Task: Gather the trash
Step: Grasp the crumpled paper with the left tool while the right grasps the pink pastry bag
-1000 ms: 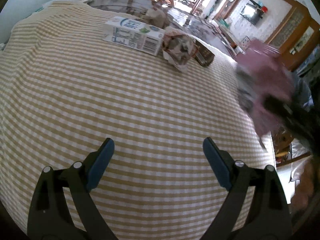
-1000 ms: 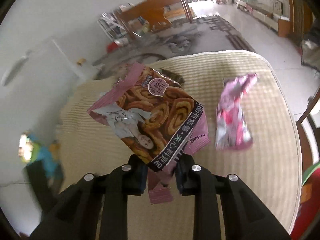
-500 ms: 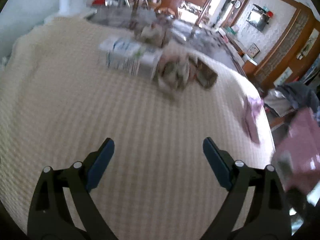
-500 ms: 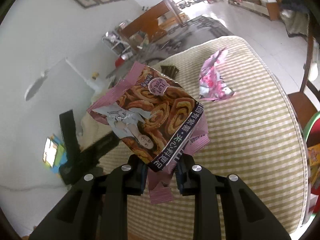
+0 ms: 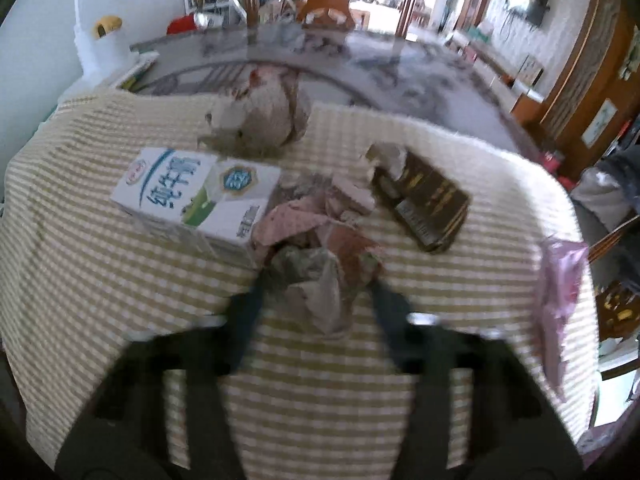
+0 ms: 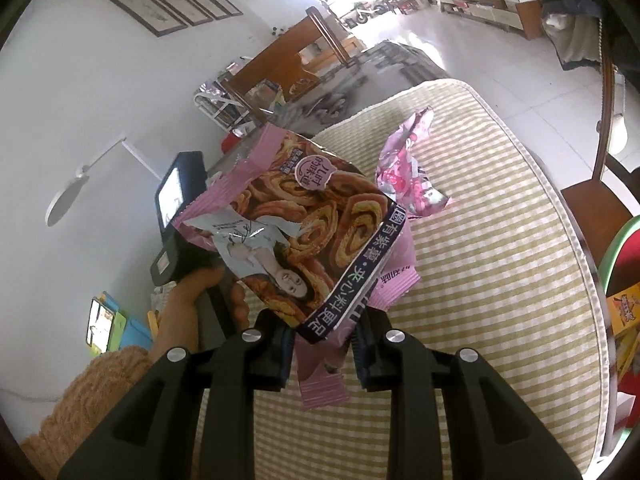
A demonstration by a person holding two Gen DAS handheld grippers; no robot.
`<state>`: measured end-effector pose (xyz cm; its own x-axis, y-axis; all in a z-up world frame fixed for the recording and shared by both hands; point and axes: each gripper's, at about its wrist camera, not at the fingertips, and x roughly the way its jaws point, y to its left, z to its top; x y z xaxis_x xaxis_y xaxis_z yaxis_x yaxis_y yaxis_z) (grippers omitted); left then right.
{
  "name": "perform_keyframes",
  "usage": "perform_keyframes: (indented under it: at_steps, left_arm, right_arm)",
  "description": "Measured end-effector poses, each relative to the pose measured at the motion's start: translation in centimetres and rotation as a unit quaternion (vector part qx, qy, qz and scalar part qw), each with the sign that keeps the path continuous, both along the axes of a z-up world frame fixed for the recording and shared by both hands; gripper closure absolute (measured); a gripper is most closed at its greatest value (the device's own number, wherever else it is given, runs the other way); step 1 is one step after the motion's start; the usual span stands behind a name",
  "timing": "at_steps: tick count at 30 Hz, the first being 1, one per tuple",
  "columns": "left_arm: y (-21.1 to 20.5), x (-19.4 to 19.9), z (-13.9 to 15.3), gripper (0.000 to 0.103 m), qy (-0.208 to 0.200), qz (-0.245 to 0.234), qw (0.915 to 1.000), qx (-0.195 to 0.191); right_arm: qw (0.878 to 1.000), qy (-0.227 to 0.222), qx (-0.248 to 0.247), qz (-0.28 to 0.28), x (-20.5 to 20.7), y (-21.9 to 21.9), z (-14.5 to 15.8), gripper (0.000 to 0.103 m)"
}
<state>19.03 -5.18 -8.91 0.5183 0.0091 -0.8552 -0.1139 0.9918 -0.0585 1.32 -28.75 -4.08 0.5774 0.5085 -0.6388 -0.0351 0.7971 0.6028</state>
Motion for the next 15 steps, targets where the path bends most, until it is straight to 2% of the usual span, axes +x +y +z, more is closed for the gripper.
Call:
perform_keyframes:
  at_steps: [3,10,15]
  left_arm:
    - [0.6,-0.9,0.4,0.075,-0.014,-0.004,0.9999,-0.008]
    - [0.3,-5.7,1.7,0.077,-0.031,-0.042,0.9985,-0.014]
    - [1.4,-10.8,1.5,0.077,-0.023,-0.047,0.9973,-0.051]
  right_arm:
    - [1.0,0.001,-0.005,0.002,0.0,0.1,0.0,0.079]
    - [1.0,0.003,-0.024,0.001,0.0,0.6,0.1,0.078]
    - [0.999,0.005,-0.036,0.0,0.0,0.9,0.0,0.078]
